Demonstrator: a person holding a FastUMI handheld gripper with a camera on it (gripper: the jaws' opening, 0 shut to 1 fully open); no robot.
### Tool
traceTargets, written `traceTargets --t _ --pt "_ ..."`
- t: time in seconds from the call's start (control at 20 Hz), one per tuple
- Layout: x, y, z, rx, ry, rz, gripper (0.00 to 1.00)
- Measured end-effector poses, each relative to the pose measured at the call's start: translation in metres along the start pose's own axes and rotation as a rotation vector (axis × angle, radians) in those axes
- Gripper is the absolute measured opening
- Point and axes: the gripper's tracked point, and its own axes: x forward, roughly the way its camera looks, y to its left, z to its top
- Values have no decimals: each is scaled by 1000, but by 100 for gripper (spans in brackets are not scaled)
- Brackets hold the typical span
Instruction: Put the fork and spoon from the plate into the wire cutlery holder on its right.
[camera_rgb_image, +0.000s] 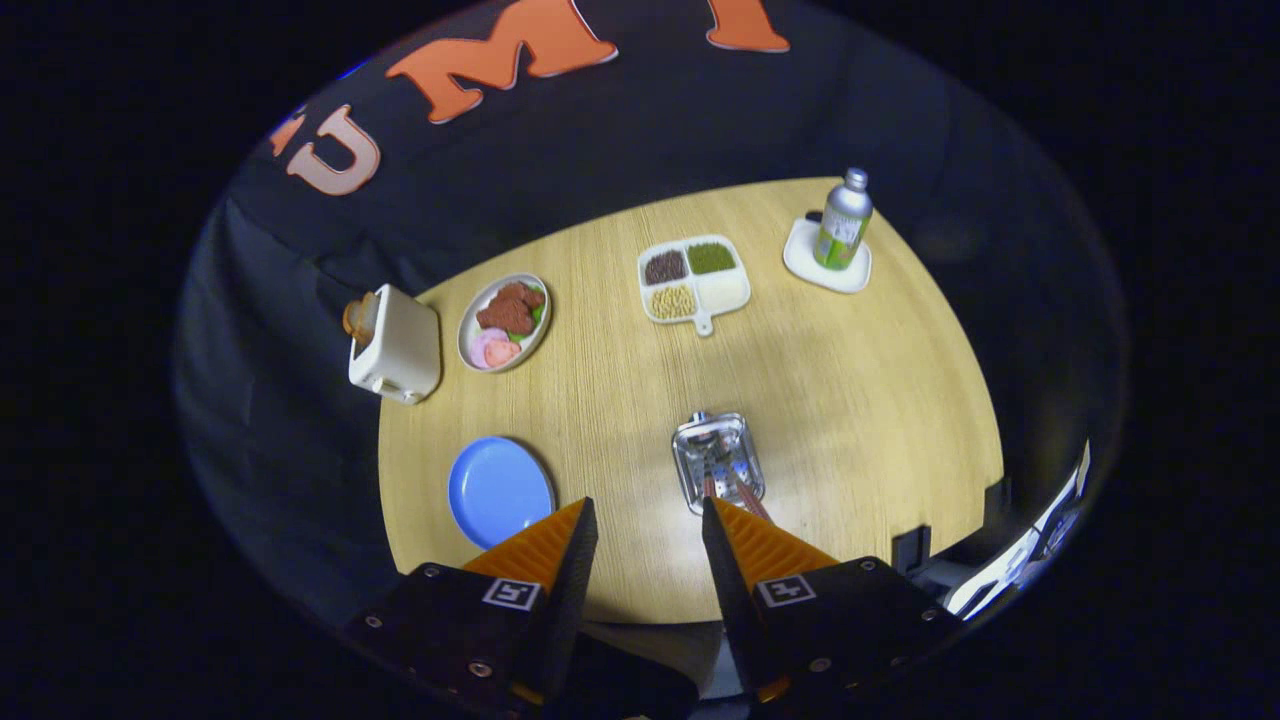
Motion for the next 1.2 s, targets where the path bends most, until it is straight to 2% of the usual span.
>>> traceTargets --t 0.15,0.3,0.65,0.75,0.9,1.2 --pt "-26 6 42 -35 -214 8 74" --pt "-54 7 76 -55 -419 8 80" --pt "-140 6 125 -114 -834 -19 81" --pt "-157 4 135 -134 -904 -24 81" --pt "-181 -6 149 -177 -995 -88 92" --pt "-222 -3 164 -222 -1139 -132 93"
